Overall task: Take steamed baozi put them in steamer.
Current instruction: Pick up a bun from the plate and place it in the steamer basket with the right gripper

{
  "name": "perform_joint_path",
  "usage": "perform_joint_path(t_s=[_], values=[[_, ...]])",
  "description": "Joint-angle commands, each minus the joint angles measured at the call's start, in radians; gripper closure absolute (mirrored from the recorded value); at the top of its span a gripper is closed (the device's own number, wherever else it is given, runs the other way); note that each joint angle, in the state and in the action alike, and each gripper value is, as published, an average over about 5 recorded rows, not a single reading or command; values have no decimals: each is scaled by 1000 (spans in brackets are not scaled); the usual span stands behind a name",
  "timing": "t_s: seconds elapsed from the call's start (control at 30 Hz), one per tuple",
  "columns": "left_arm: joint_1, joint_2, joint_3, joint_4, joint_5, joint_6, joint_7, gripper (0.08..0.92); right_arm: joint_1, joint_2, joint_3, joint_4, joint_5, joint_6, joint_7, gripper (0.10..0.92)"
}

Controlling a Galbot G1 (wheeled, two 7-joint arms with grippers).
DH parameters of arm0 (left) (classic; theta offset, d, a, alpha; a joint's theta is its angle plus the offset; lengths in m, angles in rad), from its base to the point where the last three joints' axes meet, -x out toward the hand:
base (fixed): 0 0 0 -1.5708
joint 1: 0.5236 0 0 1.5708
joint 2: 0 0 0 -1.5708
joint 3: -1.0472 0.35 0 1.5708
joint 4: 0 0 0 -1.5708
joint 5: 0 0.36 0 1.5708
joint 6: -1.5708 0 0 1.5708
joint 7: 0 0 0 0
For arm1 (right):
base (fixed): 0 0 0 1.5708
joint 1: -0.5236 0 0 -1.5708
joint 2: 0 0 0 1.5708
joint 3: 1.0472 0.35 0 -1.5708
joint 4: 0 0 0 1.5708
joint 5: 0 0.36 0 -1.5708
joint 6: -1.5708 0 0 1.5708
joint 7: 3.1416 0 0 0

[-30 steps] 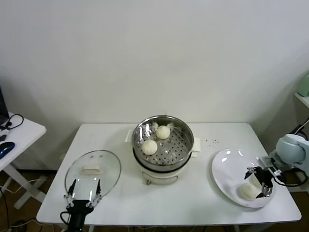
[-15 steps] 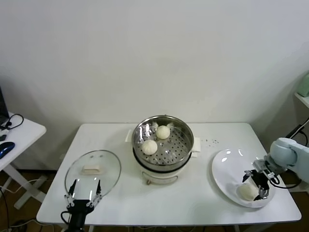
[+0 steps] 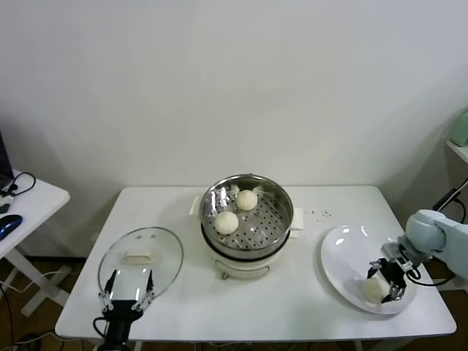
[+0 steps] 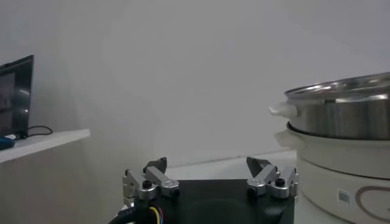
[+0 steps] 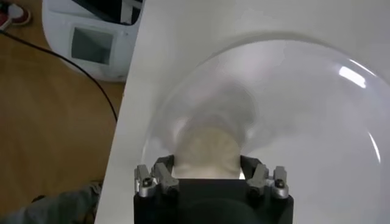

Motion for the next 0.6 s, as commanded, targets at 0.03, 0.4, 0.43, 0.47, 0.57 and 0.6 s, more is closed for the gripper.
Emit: perform_joint_path(t_s=[0.03, 0.4, 0.43, 0.47, 0.57, 0.6], values=[[-6, 0, 3, 3, 1, 3, 0, 177, 127, 3, -55, 30, 27, 9, -11, 313], [-16, 0, 17, -7, 18, 19, 1, 177, 620, 105, -244, 205, 8, 149, -120, 313], [-16, 0, 17, -7, 18, 19, 1, 177, 661, 121, -258, 223, -4, 167, -126, 313], [-16, 0, 17, -8, 18, 19, 1, 177, 694, 135, -270, 237, -14, 184, -130, 313], [-15, -2, 18, -8, 18, 17, 0, 177, 746, 181, -270, 265, -70, 240, -135, 313], [-15, -2, 18, -8, 19, 16, 0, 177, 751, 195, -261, 272, -99, 263, -137, 313]])
